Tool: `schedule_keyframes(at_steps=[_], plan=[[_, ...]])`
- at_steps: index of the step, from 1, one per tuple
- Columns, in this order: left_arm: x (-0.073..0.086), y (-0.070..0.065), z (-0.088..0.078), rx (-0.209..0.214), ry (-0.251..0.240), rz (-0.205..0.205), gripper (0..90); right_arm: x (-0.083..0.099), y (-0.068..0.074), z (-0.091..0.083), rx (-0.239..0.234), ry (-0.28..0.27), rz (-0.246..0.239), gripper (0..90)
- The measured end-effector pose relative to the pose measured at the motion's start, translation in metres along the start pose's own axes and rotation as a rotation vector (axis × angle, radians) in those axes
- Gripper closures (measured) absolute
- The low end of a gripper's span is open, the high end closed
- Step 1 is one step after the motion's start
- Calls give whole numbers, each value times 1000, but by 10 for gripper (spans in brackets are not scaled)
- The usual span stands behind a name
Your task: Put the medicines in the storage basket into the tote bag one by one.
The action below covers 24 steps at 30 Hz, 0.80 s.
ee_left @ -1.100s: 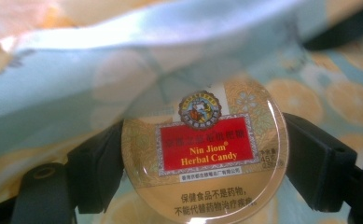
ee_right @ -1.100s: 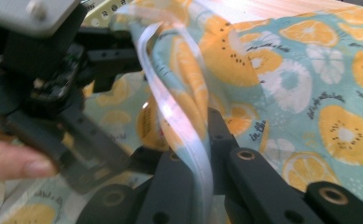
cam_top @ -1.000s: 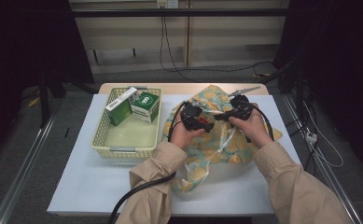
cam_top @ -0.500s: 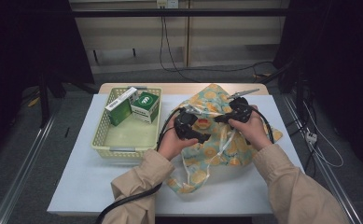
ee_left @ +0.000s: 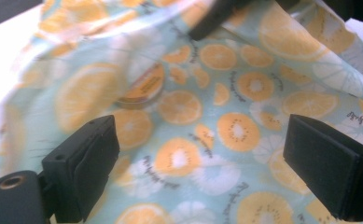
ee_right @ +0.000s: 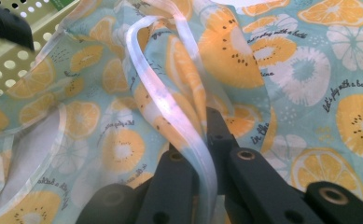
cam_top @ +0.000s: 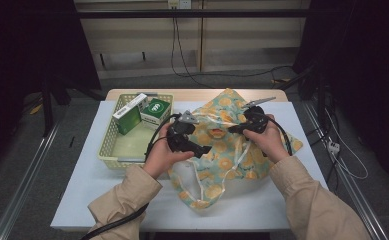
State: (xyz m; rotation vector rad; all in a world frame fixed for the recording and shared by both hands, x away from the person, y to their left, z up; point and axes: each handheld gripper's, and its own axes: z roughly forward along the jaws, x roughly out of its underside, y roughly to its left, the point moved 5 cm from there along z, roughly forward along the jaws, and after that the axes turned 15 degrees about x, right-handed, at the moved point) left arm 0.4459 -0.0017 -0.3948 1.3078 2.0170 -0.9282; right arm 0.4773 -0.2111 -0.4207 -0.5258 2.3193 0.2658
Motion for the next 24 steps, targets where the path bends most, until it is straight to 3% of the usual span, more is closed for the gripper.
schedule_keyframes(at_steps=[12, 24], plan=[[11, 46, -49, -97, -42, -73, 94, 2, 0, -4, -6, -5, -4, 898], [35, 90, -69, -174, -26, -147, 91, 2, 0, -6, -10, -8, -9, 898]])
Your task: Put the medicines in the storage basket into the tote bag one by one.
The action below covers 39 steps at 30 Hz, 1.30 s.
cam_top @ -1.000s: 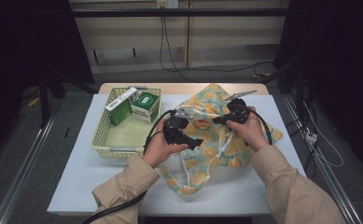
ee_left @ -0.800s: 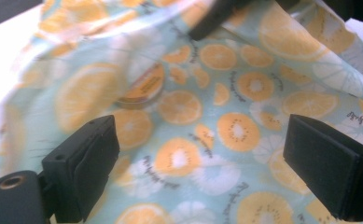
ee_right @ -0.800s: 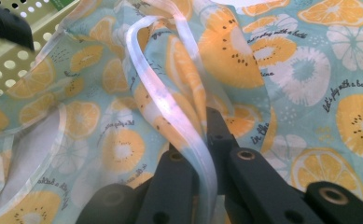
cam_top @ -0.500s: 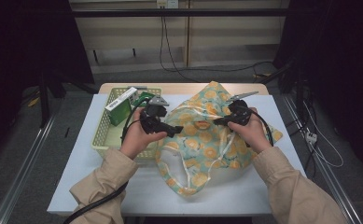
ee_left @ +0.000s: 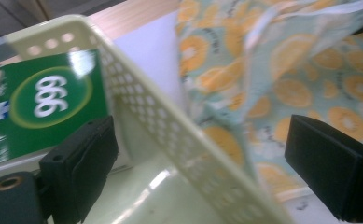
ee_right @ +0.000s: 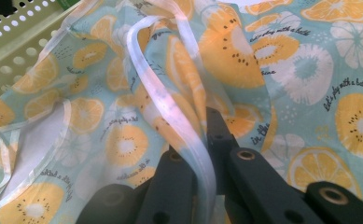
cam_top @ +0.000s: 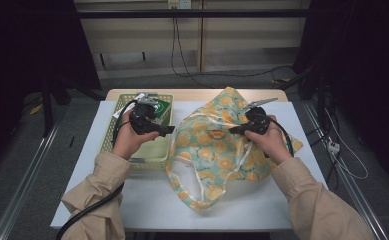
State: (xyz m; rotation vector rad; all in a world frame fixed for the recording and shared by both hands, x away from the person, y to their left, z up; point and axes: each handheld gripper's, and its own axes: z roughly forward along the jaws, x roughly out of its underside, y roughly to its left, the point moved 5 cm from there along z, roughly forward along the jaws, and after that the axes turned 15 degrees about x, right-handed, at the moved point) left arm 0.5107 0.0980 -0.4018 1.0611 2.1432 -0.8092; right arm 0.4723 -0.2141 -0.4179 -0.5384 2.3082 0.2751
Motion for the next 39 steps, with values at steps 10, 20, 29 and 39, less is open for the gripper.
schedule_keyframes(at_steps=[10, 20, 29, 39], plan=[[17, 40, -2, -97, 3, -63, 70, 0, 0, 0, 0, 1, -3, 898], [20, 63, 6, -169, 20, -81, 57, 0, 1, 0, -5, -2, -8, 899], [14, 75, 22, -218, 31, -95, 58, 1, -2, 0, -9, -4, 0, 899], [10, 78, 36, -256, 42, -120, 145, 1, -4, -2, -13, -12, 5, 899]])
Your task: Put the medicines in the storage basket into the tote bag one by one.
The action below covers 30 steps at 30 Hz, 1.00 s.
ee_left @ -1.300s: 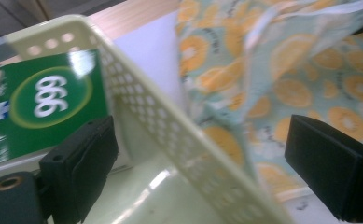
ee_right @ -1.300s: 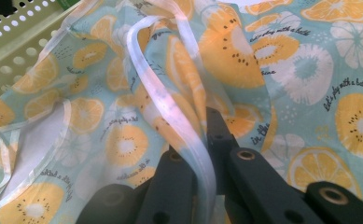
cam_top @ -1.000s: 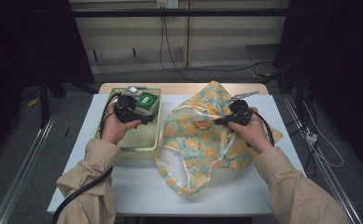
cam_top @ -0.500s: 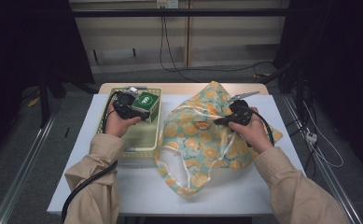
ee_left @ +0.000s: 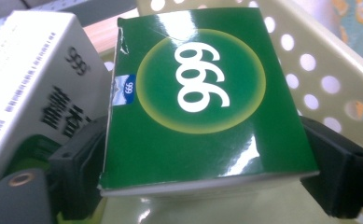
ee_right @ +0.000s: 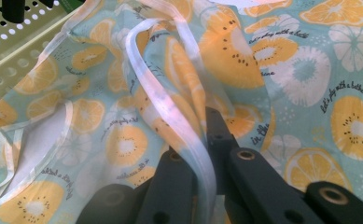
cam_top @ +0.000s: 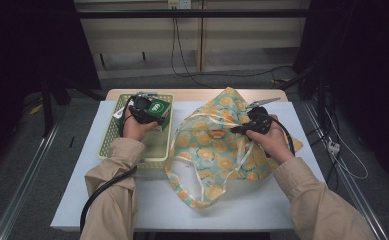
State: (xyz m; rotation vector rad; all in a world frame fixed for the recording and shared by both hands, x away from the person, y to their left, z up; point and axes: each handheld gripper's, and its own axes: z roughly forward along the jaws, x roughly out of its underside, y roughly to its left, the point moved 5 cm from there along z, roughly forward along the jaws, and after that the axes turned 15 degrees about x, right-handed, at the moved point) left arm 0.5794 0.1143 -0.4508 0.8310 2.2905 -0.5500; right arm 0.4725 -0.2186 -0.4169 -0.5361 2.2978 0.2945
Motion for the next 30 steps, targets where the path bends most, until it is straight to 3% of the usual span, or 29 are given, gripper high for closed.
schedule_keyframes(at_steps=[4, 9, 14, 21, 26, 30], plan=[[1, -1, -6, -18, 6, -16, 161, 1, -1, -1, 4, -1, 1, 899], [-4, -10, -24, 30, -5, -17, 164, 1, -2, -2, 16, 1, 2, 899], [-9, -20, -48, 64, 3, -2, 165, 1, -1, 1, 23, 9, 2, 899], [-11, -30, -81, 84, 3, 54, 165, 0, 2, -1, 34, 8, -5, 899], [-18, -51, -102, 144, -41, 88, 164, 0, 1, -2, 40, 2, -2, 899], [-22, -75, -109, 210, -69, 128, 164, -1, 1, -2, 40, 0, -3, 899]])
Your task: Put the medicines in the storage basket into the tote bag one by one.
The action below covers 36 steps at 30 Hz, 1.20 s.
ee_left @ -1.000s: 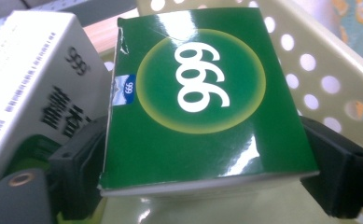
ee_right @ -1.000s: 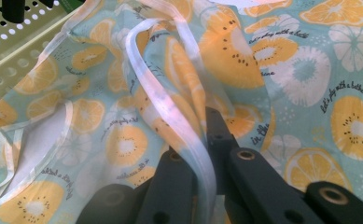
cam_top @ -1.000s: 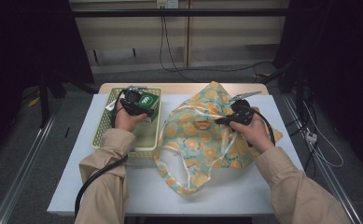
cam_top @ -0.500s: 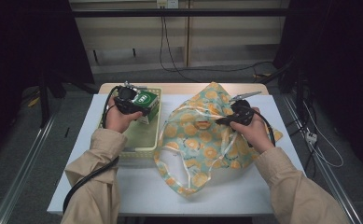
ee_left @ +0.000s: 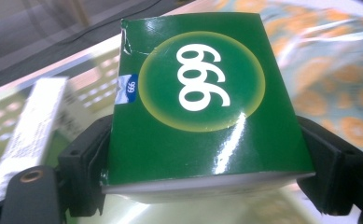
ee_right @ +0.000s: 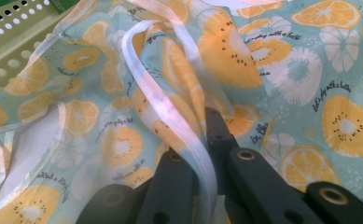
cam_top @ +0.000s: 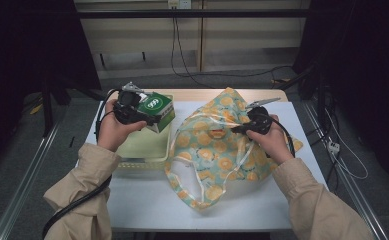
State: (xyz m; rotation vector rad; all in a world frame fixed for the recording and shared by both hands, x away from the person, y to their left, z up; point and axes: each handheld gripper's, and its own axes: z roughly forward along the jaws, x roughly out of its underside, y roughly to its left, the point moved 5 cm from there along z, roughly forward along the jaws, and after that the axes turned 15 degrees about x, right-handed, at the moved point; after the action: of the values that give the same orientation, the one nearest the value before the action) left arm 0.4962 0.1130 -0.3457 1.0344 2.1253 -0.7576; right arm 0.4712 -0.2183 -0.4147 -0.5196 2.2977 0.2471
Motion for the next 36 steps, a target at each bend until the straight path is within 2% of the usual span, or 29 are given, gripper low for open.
schedule_keyframes(at_steps=[6, 10, 14, 17, 21, 25, 30, 31, 32, 36], plan=[[-7, -38, 15, 89, -8, 71, 164, -1, 0, 2, 1, 0, 2, 899], [-9, -58, 30, 124, -4, 111, 164, -3, -2, 2, 2, -5, 7, 899], [-9, -72, 48, 166, 3, 122, 163, -4, -11, 3, 14, -10, 27, 899], [-8, -78, 61, 179, 14, 136, 163, -5, -20, 6, 30, -8, 39, 899], [-5, -83, 77, 189, 22, 126, 163, -6, -29, 10, 39, -10, 65, 899], [-3, -90, 91, 205, 39, 145, 162, -3, -35, 16, 54, 3, 76, 899], [1, -98, 105, 224, 67, 168, 162, -3, -37, 17, 52, 0, 86, 899], [1, -100, 108, 210, 73, 171, 162, -2, -37, 17, 52, -1, 85, 898], [2, -102, 112, 233, 73, 173, 162, -2, -38, 16, 53, 0, 83, 899], [5, -108, 128, 239, 95, 179, 162, -3, -38, 15, 48, -9, 90, 898]])
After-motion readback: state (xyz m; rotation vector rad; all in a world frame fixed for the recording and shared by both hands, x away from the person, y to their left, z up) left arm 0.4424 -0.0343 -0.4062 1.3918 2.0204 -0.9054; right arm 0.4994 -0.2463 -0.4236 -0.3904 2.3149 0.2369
